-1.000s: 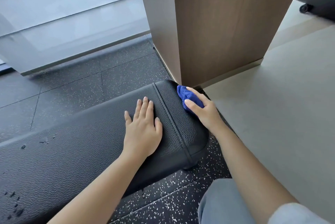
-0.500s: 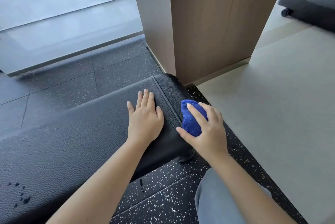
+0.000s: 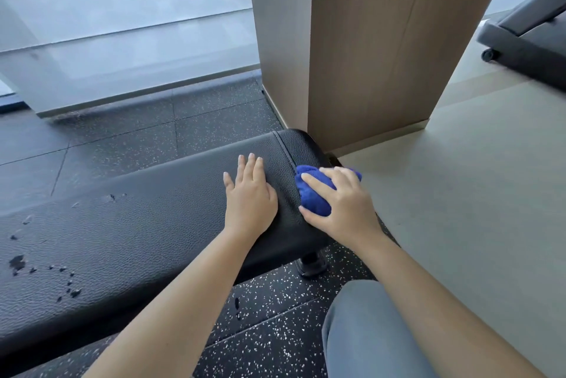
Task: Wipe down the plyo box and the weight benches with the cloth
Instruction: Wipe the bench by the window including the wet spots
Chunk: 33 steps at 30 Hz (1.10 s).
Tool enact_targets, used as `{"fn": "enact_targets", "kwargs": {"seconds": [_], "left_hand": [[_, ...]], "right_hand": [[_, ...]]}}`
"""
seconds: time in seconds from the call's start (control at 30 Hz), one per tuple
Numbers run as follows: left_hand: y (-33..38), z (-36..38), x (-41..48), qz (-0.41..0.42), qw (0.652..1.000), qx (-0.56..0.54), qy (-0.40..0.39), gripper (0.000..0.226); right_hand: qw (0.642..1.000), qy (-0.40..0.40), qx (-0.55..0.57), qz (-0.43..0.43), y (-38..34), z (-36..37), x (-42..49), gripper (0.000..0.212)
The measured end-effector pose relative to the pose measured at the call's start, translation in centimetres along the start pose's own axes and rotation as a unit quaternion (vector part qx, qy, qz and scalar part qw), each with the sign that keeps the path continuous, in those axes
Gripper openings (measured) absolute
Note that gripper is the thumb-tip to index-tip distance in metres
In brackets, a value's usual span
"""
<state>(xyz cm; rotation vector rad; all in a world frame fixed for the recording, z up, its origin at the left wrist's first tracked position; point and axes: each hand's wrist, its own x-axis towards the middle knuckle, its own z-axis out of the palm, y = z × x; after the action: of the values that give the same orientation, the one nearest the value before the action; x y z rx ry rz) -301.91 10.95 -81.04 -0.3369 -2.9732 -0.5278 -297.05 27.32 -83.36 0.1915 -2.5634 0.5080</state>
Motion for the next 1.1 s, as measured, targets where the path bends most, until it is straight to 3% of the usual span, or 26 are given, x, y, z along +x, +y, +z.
{"fn": "enact_targets", "kwargs": {"seconds": [0.1,0.2,0.43,0.53,0.67,0.73,0.87,0.97,1.1], "left_hand": [[-2.5,-0.8,-1.9,0.008,0.999,0.029,-0.014,0.053],[-4.7,-1.9,-2.9,-0.057,0.998,0.027,-0.01,0.053],[-4.6,-1.8,-1.9,-0.076,0.996,0.022,-0.035,0.05],[-4.8,-1.5,-2.1,-0.078,0.995,0.043,-0.037,0.051],[-4.7,-1.3,-1.7,-0.077,0.994,0.06,-0.04,0.054],[-4.7,-1.4,-1.7,-0.077,0.994,0.064,-0.046,0.054],[-4.6,-1.4,-1.6,-0.078,0.994,0.06,-0.048,0.055],[-4.6,-1.5,-1.8,-0.082,0.993,0.059,-0.056,0.055],[-4.7,-1.6,-1.8,-0.084,0.993,0.056,-0.054,0.055]], "right_hand": [[0.998,0.06,0.026,0.001,-0.9,0.0,-0.8,0.045],[0.995,0.077,0.05,0.043,-1.9,0.2,1.2,0.045],[0.987,-0.082,-0.118,-0.074,-3.0,1.8,2.6,0.064],[0.979,-0.117,-0.127,-0.103,-2.3,1.7,3.7,0.069],[0.975,-0.199,-0.078,-0.062,-2.6,3.2,8.7,0.079],[0.97,-0.218,-0.094,-0.043,-2.7,4.7,10.9,0.073],[0.976,-0.19,-0.092,-0.059,-2.6,5.2,11.3,0.073],[0.985,-0.126,-0.048,-0.106,-2.4,3.1,6.4,0.066],[0.983,-0.111,-0.052,-0.136,-2.5,1.4,2.8,0.062]]}}
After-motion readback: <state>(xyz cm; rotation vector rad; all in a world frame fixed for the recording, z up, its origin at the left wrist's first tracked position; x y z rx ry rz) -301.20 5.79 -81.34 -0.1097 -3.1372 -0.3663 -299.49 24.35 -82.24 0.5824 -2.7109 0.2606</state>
